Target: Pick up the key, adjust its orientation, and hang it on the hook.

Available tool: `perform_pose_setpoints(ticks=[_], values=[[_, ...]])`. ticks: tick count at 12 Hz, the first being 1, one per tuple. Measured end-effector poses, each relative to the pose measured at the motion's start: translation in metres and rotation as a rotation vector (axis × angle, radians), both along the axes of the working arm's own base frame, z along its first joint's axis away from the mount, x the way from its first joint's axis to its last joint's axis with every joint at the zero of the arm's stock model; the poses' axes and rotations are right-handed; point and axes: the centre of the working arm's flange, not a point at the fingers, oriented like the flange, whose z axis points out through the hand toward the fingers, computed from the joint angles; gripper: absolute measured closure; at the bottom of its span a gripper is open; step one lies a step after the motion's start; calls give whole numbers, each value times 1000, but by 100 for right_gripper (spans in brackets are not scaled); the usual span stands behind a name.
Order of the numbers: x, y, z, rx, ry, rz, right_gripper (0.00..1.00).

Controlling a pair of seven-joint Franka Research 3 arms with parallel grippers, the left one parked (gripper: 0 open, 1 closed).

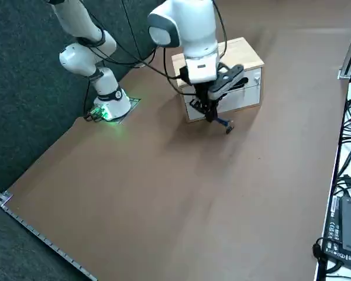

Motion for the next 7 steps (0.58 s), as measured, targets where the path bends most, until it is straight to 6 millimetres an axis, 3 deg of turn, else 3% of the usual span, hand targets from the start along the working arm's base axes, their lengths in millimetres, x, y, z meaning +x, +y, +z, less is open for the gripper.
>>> perform_pose_setpoints(ticks=[7], values=[[13, 57, 0, -2, -2, 360, 96]])
